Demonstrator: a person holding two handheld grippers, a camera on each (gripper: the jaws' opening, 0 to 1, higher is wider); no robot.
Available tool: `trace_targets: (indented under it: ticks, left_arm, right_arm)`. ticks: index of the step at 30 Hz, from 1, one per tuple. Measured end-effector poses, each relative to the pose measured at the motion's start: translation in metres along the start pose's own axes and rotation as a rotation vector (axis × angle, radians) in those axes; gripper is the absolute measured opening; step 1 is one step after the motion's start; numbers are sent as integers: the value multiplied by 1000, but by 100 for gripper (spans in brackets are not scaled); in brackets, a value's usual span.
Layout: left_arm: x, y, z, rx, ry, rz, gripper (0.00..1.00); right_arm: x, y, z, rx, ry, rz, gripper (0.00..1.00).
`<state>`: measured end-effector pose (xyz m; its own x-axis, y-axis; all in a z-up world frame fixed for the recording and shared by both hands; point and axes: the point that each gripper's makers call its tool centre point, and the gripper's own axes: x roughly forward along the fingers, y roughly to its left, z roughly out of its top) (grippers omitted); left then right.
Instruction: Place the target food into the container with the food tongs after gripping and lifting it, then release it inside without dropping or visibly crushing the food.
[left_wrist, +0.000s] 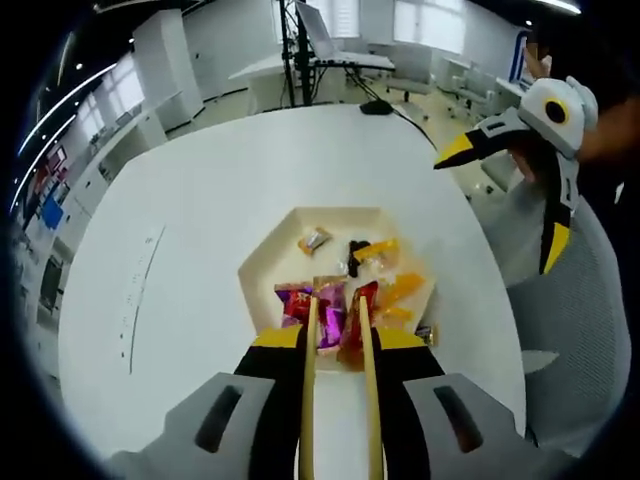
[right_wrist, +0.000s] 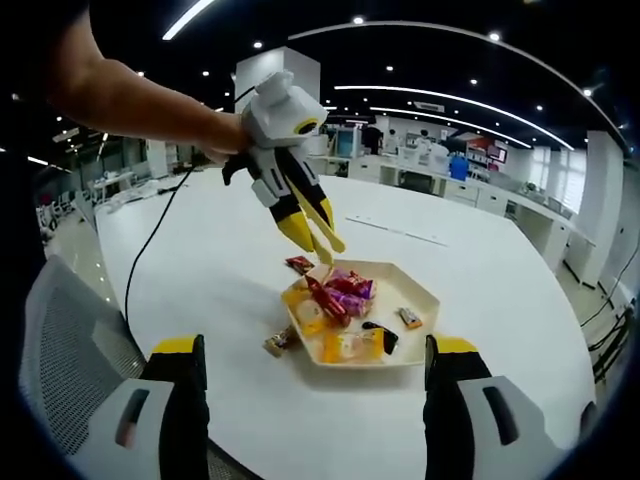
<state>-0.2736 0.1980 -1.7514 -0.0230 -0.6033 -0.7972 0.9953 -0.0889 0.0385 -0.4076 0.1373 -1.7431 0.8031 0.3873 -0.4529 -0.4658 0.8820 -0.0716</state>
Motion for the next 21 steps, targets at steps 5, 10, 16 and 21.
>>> trace_targets:
  ticks: [5, 10, 16, 21]
  left_arm:
    - [-13, 0, -9, -12, -9, 19, 22]
    - [-24, 1, -24, -24, -9, 41, 22]
    - [-38, 5, -46, -40, -5, 67, 22]
    - [-43, 10, -59, -46, 8, 63, 22]
  right_arm:
    - [0, 0, 0, -2, 2, 0, 89]
    - [-1, -1, 1, -4, -3, -5, 89]
    - [0, 2, -1, -8, 3, 6, 89]
    - [1, 3, -1, -13, 8, 11, 89]
